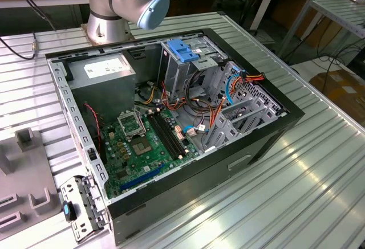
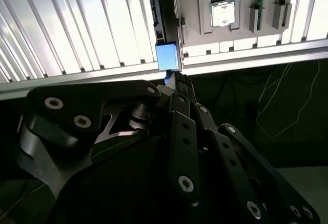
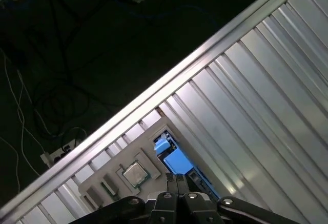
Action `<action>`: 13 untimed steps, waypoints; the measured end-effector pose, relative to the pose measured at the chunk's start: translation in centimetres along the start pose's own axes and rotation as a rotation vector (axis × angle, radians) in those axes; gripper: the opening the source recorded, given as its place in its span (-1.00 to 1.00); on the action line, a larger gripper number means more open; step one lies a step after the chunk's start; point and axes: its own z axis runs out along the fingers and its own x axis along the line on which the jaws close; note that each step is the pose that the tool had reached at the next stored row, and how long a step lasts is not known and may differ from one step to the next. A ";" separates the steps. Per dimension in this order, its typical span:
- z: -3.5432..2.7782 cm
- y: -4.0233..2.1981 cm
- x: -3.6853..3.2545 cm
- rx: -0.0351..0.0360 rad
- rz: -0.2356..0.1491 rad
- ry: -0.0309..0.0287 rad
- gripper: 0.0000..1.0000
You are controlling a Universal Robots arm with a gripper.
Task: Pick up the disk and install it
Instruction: 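Pick up the disk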
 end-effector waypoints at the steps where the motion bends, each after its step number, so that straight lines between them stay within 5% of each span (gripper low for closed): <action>1: 0.00 0.00 0.00 0.0000 -0.006 0.0003 -0.79; 8: 0.00 0.00 0.00 0.0001 -0.014 0.0006 -0.79; 13: 0.00 0.00 0.00 0.0009 -0.142 0.0061 -0.79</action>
